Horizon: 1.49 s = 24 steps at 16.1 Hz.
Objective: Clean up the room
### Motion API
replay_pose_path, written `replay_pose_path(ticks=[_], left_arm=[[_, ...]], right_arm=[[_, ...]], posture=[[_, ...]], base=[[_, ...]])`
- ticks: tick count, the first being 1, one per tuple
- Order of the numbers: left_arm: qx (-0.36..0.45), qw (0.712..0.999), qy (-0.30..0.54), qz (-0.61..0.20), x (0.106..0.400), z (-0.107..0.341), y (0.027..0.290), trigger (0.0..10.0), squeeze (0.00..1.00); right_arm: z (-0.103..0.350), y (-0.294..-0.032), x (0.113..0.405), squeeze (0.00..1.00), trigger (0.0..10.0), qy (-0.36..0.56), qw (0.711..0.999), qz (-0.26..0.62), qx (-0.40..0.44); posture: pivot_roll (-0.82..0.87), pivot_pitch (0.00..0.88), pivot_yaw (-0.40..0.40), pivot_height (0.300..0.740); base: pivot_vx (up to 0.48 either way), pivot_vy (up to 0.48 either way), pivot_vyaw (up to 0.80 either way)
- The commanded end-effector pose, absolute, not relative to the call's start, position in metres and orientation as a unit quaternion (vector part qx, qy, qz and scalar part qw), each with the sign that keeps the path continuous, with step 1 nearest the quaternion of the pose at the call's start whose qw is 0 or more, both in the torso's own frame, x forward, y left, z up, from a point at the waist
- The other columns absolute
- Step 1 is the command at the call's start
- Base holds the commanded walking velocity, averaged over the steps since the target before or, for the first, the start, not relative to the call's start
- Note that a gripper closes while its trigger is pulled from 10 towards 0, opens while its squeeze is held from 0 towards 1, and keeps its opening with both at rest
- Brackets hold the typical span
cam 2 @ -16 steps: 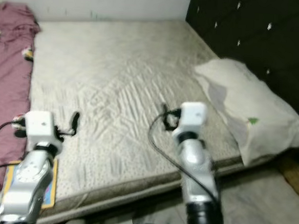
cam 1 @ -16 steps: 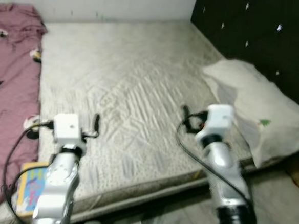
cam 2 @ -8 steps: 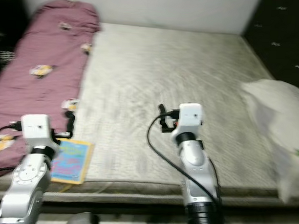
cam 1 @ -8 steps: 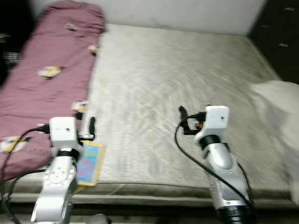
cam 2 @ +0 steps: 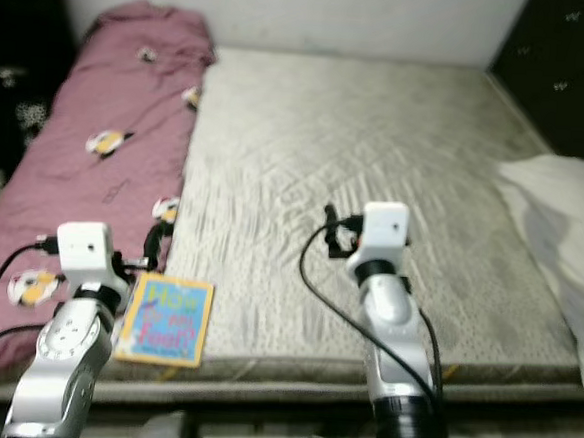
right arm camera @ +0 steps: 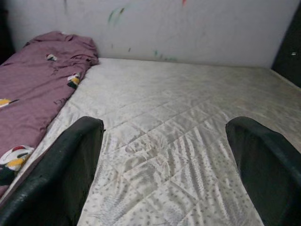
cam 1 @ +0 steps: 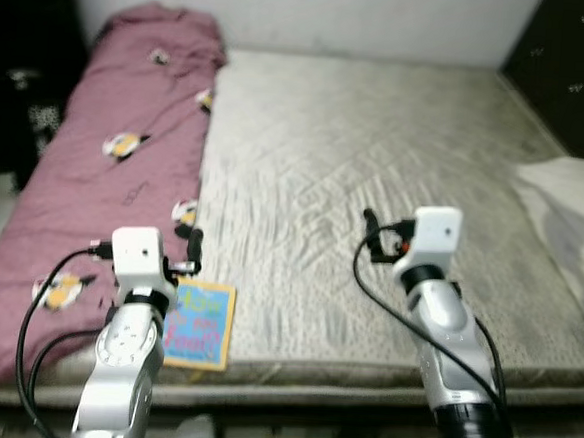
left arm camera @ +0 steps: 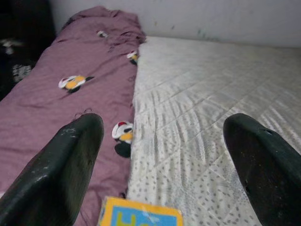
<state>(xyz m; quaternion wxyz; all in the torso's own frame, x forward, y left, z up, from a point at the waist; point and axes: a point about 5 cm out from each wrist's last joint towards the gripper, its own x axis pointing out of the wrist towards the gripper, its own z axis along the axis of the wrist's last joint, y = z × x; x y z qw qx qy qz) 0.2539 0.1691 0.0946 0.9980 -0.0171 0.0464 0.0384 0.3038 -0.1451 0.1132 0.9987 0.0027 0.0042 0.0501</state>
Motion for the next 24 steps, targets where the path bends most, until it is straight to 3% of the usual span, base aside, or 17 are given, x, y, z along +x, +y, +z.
replay_pose_path(ticks=[1, 13, 24], left_arm=[[-0.013, 0.998, 0.038, 0.041, 0.254, 0.098, 0.175, 10.0, 0.0], [-0.04, 0.998, 0.009, 0.048, 0.256, 0.106, 0.176, 10.0, 0.0], [-0.029, 0.998, -0.002, 0.054, 0.265, 0.109, 0.18, 10.0, 0.0]], right_arm=[[0.116, -0.138, 0.305, 0.0, 10.0, 0.0, 0.998, 0.061, 0.006], [0.116, -0.138, 0.308, 0.0, 10.0, 0.002, 0.998, 0.061, 0.006], [0.122, -0.134, 0.317, 0.0, 10.0, -0.018, 0.998, 0.053, 0.019]], posture=[[0.03, 0.05, -0.046, 0.74], [0.03, 0.057, -0.049, 0.74], [0.03, 0.001, -0.04, 0.74]], base=[[0.0, 0.476, -0.8], [0.0, 0.463, -0.1], [0.0, 0.0, 0.0]])
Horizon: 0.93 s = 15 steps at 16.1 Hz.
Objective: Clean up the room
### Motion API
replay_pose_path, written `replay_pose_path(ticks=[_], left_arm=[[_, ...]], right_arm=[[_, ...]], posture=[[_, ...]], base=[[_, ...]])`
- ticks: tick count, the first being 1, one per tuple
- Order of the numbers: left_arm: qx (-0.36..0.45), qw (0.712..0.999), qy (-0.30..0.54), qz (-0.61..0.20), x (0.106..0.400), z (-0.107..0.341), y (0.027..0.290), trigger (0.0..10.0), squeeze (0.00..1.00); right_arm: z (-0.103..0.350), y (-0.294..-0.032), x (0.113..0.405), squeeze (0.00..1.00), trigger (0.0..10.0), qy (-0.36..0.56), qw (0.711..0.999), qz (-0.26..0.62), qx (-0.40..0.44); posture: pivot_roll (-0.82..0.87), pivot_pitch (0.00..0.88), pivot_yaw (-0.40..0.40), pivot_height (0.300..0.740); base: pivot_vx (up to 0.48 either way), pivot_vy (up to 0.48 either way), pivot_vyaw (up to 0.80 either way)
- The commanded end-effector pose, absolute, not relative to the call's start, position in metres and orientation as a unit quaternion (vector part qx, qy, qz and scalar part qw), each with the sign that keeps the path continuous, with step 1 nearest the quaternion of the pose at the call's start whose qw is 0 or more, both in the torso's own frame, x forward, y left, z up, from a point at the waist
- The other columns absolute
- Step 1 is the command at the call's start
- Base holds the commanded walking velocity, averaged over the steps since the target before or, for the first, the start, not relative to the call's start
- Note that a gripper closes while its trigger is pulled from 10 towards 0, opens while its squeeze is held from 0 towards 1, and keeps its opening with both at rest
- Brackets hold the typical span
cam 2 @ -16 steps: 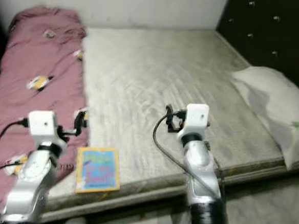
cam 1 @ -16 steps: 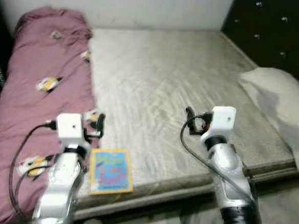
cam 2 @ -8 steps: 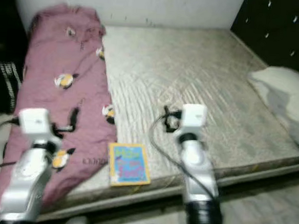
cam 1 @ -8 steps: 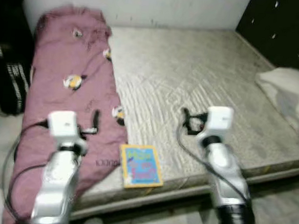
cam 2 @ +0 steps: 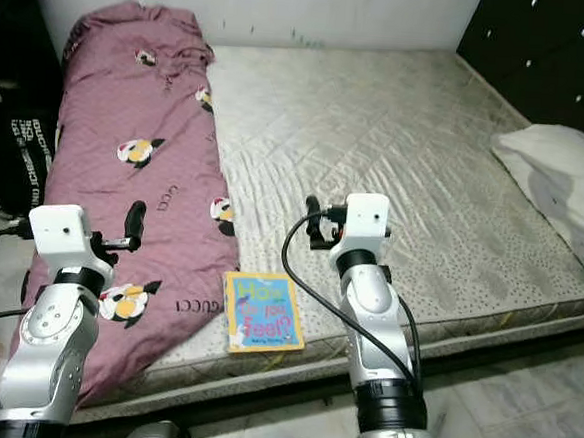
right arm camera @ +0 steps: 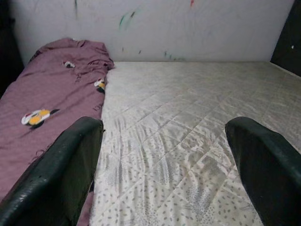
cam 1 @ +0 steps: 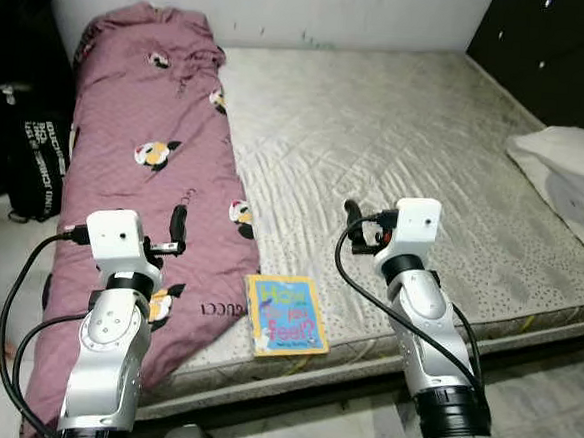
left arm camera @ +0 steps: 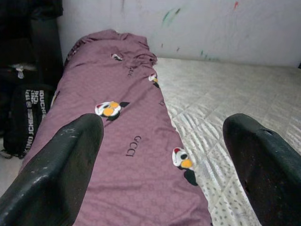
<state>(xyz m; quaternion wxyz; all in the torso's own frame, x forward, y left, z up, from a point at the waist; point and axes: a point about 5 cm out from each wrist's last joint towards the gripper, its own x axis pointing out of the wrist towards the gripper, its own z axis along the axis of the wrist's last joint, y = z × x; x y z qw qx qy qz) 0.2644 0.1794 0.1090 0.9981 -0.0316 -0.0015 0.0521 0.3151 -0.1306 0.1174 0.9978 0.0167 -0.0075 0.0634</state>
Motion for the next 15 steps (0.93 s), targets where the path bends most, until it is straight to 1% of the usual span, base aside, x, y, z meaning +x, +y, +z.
replay_pose_path(ticks=[1, 3, 4, 6, 8, 10, 13, 15], left_arm=[[-0.028, 0.998, -0.002, 0.055, 0.265, 0.109, 0.18, 10.0, 0.0], [-0.016, 0.998, -0.003, 0.065, 0.262, 0.108, 0.185, 10.0, 0.0], [-0.021, 0.997, 0.001, 0.078, 0.257, 0.101, 0.192, 10.0, 0.0], [-0.005, 0.996, -0.006, 0.086, 0.251, 0.102, 0.198, 10.0, 0.0], [0.017, 0.997, -0.006, 0.073, 0.244, 0.101, 0.196, 10.0, 0.0], [0.033, 0.997, -0.004, 0.063, 0.245, 0.099, 0.195, 10.0, 0.0], [0.03, 0.998, 0.005, 0.053, 0.249, 0.1, 0.195, 10.0, 0.0], [0.033, 0.997, 0.005, 0.062, 0.249, 0.102, 0.198, 10.0, 0.0]], right_arm=[[0.123, -0.134, 0.316, 0.0, 10.0, -0.02, 0.998, 0.052, 0.024], [0.122, -0.13, 0.31, 0.0, 10.0, -0.021, 0.998, 0.056, 0.035], [0.116, -0.132, 0.308, 0.0, 10.0, -0.017, 0.998, 0.051, 0.036], [0.112, -0.134, 0.302, 0.0, 10.0, -0.011, 0.998, 0.052, 0.036], [0.106, -0.135, 0.293, 0.0, 10.0, -0.003, 0.998, 0.051, 0.035], [0.102, -0.135, 0.291, 0.0, 10.0, 0.003, 0.999, 0.042, 0.034], [0.103, -0.137, 0.283, 0.0, 10.0, 0.004, 0.999, 0.035, 0.034], [0.102, -0.14, 0.279, 0.0, 10.0, 0.01, 0.999, 0.03, 0.036]], posture=[[0.03, 0.0, -0.04, 0.74], [0.04, 0.0, -0.035, 0.74], [0.04, 0.004, -0.038, 0.74], [0.04, 0.019, -0.032, 0.74], [0.05, 0.036, -0.022, 0.74], [0.04, 0.041, -0.017, 0.74], [0.02, 0.097, -0.011, 0.74], [0.02, 0.127, -0.013, 0.74]], base=[[0.0, 0.0, 0.0], [0.0, 0.0, 0.0], [0.0, 0.0, 0.0], [0.0, 0.0, 0.0], [0.0, 0.0, 0.0], [0.0, 0.0, 0.0], [0.0, 0.0, 0.0], [0.0, 0.0, 0.0]])
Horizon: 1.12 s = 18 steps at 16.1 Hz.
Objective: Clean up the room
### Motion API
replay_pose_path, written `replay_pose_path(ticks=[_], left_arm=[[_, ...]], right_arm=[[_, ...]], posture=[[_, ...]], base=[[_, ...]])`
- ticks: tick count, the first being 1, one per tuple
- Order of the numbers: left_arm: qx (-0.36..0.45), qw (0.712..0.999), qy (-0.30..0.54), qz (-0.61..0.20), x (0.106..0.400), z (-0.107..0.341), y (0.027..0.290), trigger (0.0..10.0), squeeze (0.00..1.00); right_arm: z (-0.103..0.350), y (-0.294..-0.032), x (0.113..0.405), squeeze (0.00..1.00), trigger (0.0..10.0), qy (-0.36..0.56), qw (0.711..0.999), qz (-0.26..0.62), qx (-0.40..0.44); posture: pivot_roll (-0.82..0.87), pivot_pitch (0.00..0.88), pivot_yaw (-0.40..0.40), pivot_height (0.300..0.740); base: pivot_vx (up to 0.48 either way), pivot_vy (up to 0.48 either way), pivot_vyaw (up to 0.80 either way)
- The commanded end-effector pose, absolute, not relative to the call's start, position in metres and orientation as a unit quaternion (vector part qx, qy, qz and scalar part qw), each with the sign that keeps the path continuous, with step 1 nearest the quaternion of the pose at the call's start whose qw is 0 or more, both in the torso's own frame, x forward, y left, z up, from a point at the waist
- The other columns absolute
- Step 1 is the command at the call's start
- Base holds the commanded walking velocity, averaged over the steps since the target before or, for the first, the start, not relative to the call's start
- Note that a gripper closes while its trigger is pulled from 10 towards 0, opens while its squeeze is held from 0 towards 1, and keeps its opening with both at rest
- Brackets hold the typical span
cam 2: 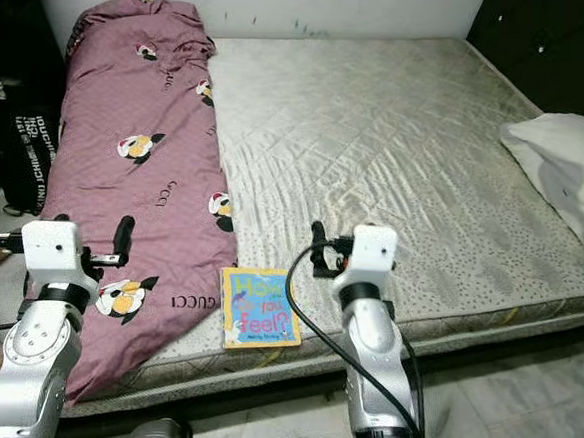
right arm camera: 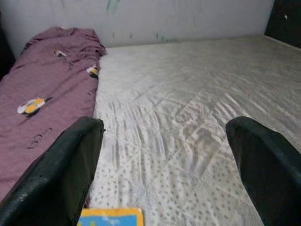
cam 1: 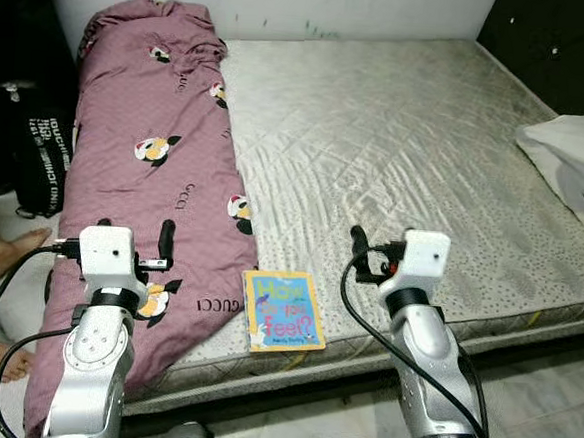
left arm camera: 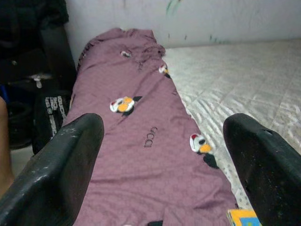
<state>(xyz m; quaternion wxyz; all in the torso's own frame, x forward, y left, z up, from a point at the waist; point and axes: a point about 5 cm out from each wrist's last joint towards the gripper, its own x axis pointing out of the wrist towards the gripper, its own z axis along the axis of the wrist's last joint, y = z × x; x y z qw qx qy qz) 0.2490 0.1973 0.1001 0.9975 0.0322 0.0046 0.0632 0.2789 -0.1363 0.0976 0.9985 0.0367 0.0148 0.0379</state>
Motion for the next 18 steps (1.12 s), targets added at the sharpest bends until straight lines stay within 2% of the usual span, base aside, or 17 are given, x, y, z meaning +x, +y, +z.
replay_pose_path(ticks=[1, 6, 11, 18], left_arm=[[0.033, 0.997, -0.001, 0.071, 0.2493, 0.1051, 0.2011, 10.0, 0.0], [0.032, 0.997, 0.004, 0.071, 0.2396, 0.105, 0.1972, 10.0, 0.0], [0.039, 0.996, 0.012, 0.082, 0.2444, 0.1044, 0.2002, 10.0, 0.0], [0.037, 0.993, 0.046, 0.101, 0.2441, 0.0989, 0.2, 10.0, 0.0]], right_arm=[[0.1055, -0.1398, 0.2793, 0.0, 10.0, 0.004, 0.999, 0.041, 0.031], [0.1075, -0.1356, 0.2856, 0.0, 10.0, 0.005, 0.998, 0.051, 0.031], [0.1083, -0.1346, 0.2858, 0.0, 10.0, 0.01, 0.998, 0.056, 0.036], [0.1072, -0.1362, 0.2887, 0.0, 10.0, 0.016, 0.998, 0.053, 0.024]], posture=[[0.02, 0.134, -0.016, 0.725], [0.04, 0.165, -0.032, 0.66], [0.03, 0.164, -0.028, 0.61], [0.03, 0.159, -0.033, 0.61]], base=[[0.0, 0.0, 0.0], [0.0, 0.0, 0.0], [0.0, 0.0, 0.0], [0.0, 0.0, 0.0]])
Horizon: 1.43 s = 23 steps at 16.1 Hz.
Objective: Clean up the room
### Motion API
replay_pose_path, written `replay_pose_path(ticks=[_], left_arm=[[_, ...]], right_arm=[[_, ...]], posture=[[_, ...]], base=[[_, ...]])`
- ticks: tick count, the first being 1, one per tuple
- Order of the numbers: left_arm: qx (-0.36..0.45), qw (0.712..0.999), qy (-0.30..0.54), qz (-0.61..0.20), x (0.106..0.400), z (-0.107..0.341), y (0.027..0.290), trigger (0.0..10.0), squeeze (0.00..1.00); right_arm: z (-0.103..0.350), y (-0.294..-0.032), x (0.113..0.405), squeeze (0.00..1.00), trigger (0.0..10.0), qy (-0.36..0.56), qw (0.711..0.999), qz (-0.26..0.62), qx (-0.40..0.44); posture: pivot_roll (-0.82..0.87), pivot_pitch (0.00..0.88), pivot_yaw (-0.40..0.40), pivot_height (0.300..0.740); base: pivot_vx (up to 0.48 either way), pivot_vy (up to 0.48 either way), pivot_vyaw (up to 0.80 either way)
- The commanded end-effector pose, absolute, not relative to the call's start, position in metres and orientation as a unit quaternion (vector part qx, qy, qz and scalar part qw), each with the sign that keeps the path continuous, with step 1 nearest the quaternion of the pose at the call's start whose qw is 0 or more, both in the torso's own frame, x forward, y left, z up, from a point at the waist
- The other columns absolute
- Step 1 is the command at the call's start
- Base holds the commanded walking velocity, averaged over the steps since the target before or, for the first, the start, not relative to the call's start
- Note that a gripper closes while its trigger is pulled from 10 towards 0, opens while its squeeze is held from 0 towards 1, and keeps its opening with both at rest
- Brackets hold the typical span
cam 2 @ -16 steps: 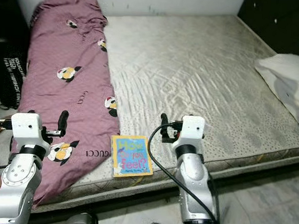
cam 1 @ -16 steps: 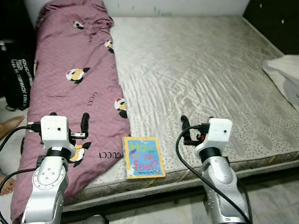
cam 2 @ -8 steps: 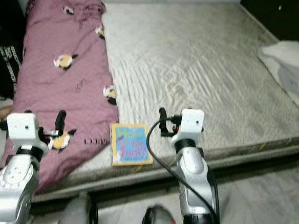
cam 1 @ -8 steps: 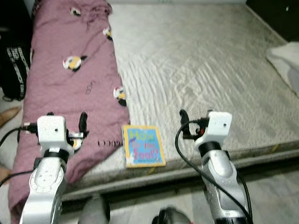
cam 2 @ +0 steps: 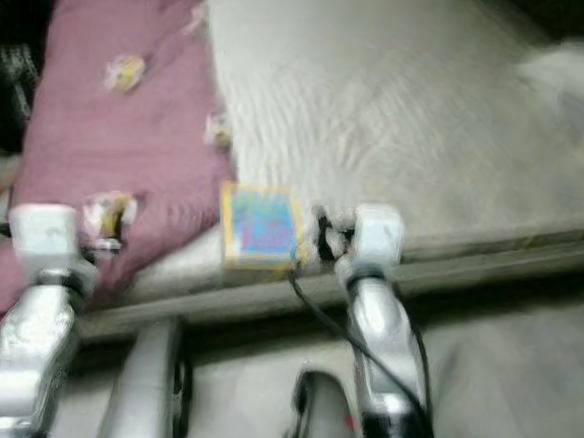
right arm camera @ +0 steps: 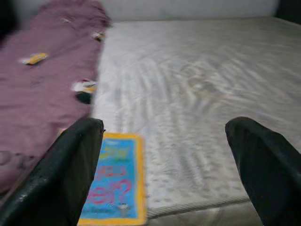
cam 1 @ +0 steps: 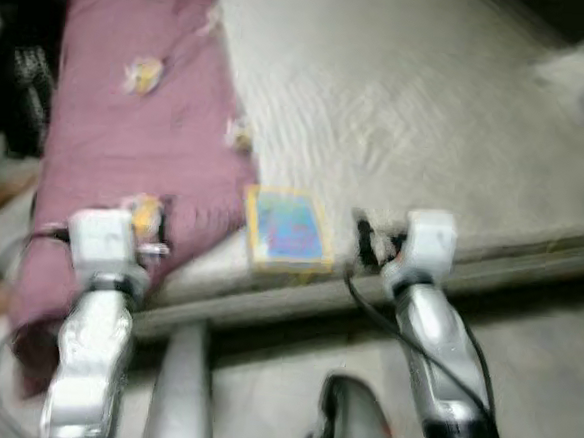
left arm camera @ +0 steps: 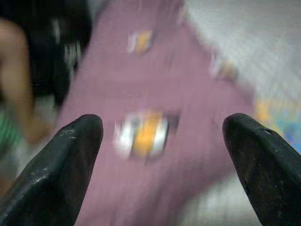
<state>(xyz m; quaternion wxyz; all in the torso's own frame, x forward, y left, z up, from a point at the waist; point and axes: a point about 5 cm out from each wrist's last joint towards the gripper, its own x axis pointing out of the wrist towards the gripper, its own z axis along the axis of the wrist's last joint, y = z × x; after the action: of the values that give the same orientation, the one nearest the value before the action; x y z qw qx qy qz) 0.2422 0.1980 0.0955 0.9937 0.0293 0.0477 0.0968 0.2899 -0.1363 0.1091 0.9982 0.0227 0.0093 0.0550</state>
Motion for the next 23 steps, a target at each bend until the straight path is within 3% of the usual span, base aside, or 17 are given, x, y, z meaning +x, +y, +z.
replay_pose_path(ticks=[1, 6, 10, 17, 23], left_arm=[[0.035, 0.993, 0.045, 0.103, 0.244, 0.099, 0.2, 10.0, 0.0], [0.026, 0.993, 0.046, 0.108, 0.246, 0.1, 0.2, 10.0, 0.0], [0.019, 0.993, 0.051, 0.108, 0.248, 0.099, 0.201, 10.0, 0.0], [-0.013, 0.994, 0.043, 0.101, 0.263, 0.102, 0.197, 10.0, 0.0], [-0.02, 0.995, 0.046, 0.089, 0.26, 0.1, 0.194, 10.0, 0.0]], right_arm=[[0.107, -0.136, 0.289, 0.0, 10.0, 0.017, 0.998, 0.052, 0.024], [0.106, -0.136, 0.29, 0.0, 10.0, 0.022, 0.998, 0.054, 0.019], [0.105, -0.137, 0.289, 0.0, 10.0, 0.023, 0.998, 0.056, 0.018], [0.106, -0.138, 0.288, 0.0, 10.0, 0.026, 0.998, 0.055, 0.016], [0.106, -0.137, 0.288, 0.0, 10.0, 0.029, 0.998, 0.06, 0.015]], posture=[[0.04, 0.159, -0.035, 0.61], [0.04, 0.162, -0.04, 0.61], [0.04, 0.163, -0.044, 0.575], [0.02, 0.175, -0.045, 0.575], [0.03, 0.182, -0.049, 0.575]], base=[[0.0, 0.0, 0.0], [0.0, 0.0, 0.0], [0.0, 0.0, 0.0], [0.0, 0.0, 0.0], [0.304, 0.0, 0.0]])
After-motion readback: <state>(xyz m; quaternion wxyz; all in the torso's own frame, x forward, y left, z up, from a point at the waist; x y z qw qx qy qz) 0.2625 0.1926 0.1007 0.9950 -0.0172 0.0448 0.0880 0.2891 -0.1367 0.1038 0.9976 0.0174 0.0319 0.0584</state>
